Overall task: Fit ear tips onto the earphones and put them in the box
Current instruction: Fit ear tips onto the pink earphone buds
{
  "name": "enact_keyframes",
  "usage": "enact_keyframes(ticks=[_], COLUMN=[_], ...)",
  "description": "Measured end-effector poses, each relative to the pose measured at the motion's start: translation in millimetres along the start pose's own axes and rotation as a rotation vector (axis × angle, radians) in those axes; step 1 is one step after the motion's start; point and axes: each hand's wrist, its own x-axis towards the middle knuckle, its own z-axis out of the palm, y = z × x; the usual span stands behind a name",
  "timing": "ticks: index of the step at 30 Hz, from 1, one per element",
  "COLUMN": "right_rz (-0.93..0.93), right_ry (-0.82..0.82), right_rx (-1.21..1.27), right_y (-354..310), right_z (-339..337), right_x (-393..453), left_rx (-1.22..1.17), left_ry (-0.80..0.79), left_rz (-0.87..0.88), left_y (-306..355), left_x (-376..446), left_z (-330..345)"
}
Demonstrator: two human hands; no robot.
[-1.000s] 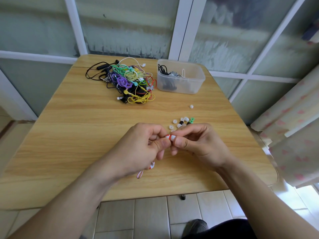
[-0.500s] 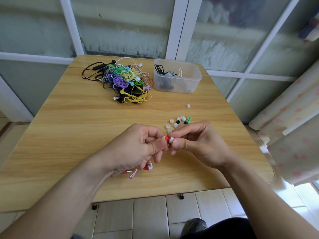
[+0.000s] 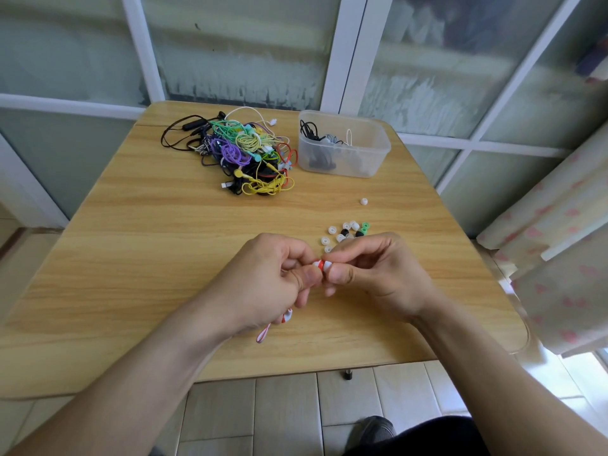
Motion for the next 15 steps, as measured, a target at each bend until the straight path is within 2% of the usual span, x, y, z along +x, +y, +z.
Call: enact_keyframes(ticks=[4, 8, 13, 15], right_rz=[-0.05, -0.158, -0.251, -0.346], right_ry=[0.033, 0.047, 0.164, 0.167], right_rx=[-0.07, -0.272, -0.379, -0.511], right_y=[-5.1, -8.1, -10.5, -11.0], right_z=[2.7, 3.9, 10.8, 11.7], right_x=[0.9, 0.2, -3.2, -2.3], left_rx=[0.001, 0.012, -0.131, -0.23], left_ry=[0.03, 0.03, -0.001, -0.002], left_rz=[-0.017, -0.038, -0.056, -0.071], left_y=[-0.8, -4.3, -2.3, -0.6], left_x=[-0.4, -0.2, 0.7, 1.1], left_z=[0.1, 0.5, -4.8, -5.1])
